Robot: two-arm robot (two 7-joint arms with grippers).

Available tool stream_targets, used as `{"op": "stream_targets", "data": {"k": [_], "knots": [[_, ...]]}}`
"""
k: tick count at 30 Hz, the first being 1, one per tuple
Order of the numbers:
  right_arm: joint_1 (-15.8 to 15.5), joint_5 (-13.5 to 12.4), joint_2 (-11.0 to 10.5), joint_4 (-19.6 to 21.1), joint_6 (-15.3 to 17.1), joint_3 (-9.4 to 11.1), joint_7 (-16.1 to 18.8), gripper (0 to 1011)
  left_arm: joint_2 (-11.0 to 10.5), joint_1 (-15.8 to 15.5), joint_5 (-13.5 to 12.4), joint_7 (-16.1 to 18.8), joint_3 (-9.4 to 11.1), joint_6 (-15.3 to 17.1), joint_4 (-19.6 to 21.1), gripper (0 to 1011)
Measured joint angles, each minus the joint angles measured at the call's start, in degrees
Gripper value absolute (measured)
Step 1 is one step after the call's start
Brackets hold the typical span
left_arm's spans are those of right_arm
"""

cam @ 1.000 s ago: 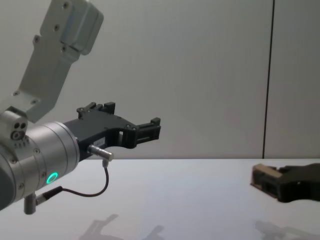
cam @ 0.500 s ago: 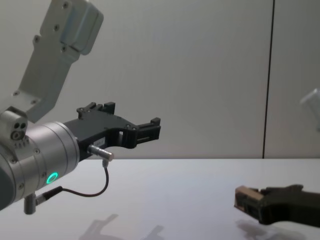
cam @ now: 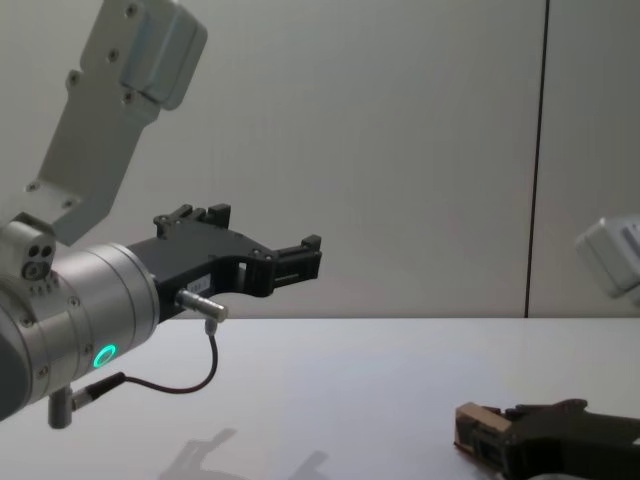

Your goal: Use the one hand to pick up the stamp and affix it onto the A4 paper.

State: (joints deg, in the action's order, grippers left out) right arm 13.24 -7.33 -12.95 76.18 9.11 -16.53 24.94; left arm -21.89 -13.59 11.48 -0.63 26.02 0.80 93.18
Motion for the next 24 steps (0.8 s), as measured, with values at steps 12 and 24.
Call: {"op": "stream_targets", "data": {"k": [12,24], "knots": [[1.04,0.45,0.25,-1.40,0.72,-0.17,1.02,220,0.00,0.00,0.00,0.00,0.00,0.00,0.00,993],[0.66,-0.60,-0.35,0.57,1.19,0.15,1.00,220,0.00,0.00,0.00,0.00,0.00,0.00,0.00,993]]}}
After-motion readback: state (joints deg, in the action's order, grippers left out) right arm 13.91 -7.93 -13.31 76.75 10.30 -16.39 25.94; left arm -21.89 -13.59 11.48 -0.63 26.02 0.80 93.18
